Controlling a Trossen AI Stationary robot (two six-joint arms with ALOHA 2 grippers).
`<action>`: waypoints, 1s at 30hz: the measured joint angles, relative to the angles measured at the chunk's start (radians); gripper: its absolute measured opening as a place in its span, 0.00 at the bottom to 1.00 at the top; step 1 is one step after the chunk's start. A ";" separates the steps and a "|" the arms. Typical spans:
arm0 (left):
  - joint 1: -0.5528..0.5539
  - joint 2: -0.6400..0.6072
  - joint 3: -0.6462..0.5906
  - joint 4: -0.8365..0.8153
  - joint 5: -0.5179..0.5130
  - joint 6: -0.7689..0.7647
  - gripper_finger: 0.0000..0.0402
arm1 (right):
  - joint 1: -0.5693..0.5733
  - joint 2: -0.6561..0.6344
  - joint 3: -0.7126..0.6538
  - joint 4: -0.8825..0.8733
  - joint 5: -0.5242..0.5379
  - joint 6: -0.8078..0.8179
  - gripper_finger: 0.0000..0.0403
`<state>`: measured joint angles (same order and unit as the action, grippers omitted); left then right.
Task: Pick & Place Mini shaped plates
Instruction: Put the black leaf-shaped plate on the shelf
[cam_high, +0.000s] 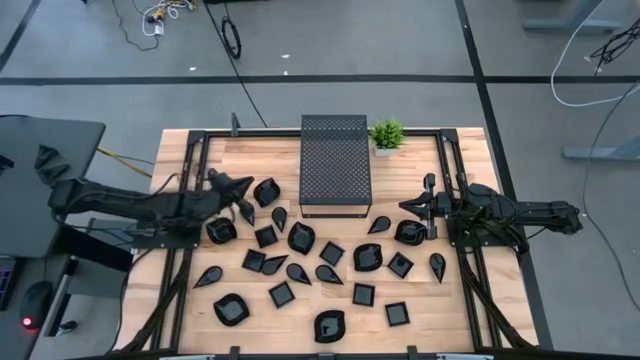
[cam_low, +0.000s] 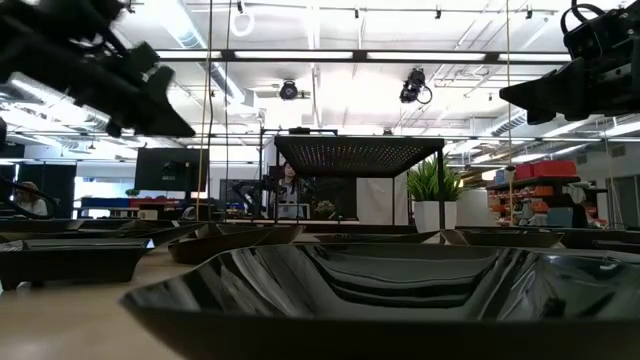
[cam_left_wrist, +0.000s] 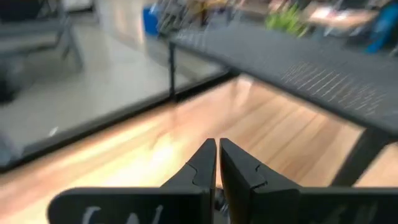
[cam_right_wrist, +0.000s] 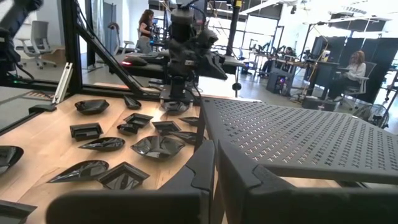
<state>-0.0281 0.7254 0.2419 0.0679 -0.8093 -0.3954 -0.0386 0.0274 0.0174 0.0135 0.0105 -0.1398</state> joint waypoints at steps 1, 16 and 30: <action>0.022 0.040 0.029 -0.044 0.014 -0.038 0.06 | 0.000 0.000 0.000 0.000 0.000 0.000 0.06; 0.487 0.410 0.206 -0.301 0.582 -0.065 0.38 | 0.000 0.000 0.000 0.000 0.000 0.000 0.06; 0.562 0.533 0.206 -0.248 0.784 -0.088 0.47 | 0.000 0.000 0.000 0.000 0.000 0.000 0.06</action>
<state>0.5342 1.2581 0.4477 -0.1798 -0.0249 -0.4838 -0.0385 0.0274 0.0174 0.0137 0.0105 -0.1400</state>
